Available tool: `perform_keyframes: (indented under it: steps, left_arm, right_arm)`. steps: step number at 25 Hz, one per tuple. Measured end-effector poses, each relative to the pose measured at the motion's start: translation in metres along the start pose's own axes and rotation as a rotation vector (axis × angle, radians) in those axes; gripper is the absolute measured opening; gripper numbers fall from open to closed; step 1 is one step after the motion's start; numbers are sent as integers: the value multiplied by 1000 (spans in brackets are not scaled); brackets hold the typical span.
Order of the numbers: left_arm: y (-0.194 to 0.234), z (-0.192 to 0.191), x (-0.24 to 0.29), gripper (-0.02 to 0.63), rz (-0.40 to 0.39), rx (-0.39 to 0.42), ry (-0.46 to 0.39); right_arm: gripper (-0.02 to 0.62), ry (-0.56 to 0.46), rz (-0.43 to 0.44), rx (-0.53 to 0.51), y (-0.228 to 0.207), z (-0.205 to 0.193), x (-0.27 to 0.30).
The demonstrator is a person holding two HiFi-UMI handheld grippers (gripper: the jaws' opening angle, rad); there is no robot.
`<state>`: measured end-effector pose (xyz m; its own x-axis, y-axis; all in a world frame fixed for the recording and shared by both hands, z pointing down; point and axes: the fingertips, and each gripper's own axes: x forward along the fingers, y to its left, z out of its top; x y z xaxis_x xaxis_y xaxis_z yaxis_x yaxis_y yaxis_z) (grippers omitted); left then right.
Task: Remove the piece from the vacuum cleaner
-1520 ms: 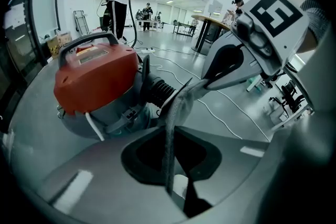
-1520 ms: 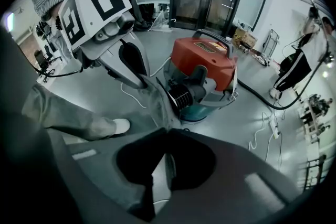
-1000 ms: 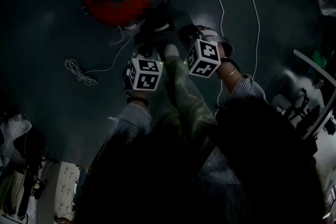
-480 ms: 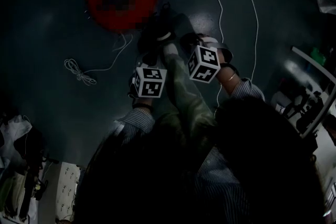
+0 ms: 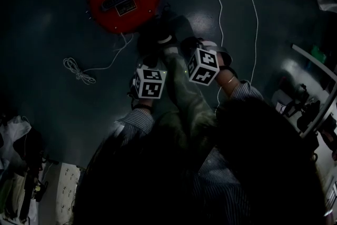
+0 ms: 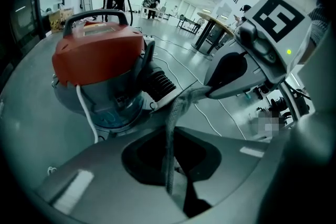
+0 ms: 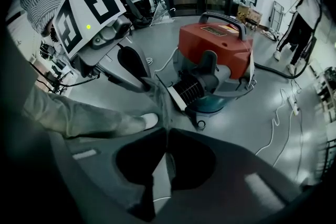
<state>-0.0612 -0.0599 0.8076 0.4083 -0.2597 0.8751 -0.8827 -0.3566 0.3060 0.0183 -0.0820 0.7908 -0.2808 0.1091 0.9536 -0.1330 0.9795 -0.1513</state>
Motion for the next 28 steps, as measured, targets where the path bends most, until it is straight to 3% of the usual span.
perform_keyframes:
  steps: [5, 10, 14, 17, 21, 28]
  left_arm:
    - [-9, -10, -3, 25, -64, 24, 79]
    - [-22, 4, -19, 25, -86, 45, 25]
    - [-37, -6, -39, 25, -121, 26, 47]
    - [-57, -16, -71, 25, -140, 49, 49]
    - [-58, 23, -116, 25, -158, 53, 17]
    - [-91, 58, -222, 25, -187, 70, -45]
  right_arm:
    - [25, 50, 48, -8, 6, -9, -6]
    - [25, 17, 20, 7, 9, -9, -30]
    - [25, 10, 27, 17, 28, -10, -52]
    - [25, -18, 4, 52, 55, -8, -79]
    - [25, -71, -9, 88, 43, 19, -131]
    - [25, -177, -5, 147, 75, 56, -246]
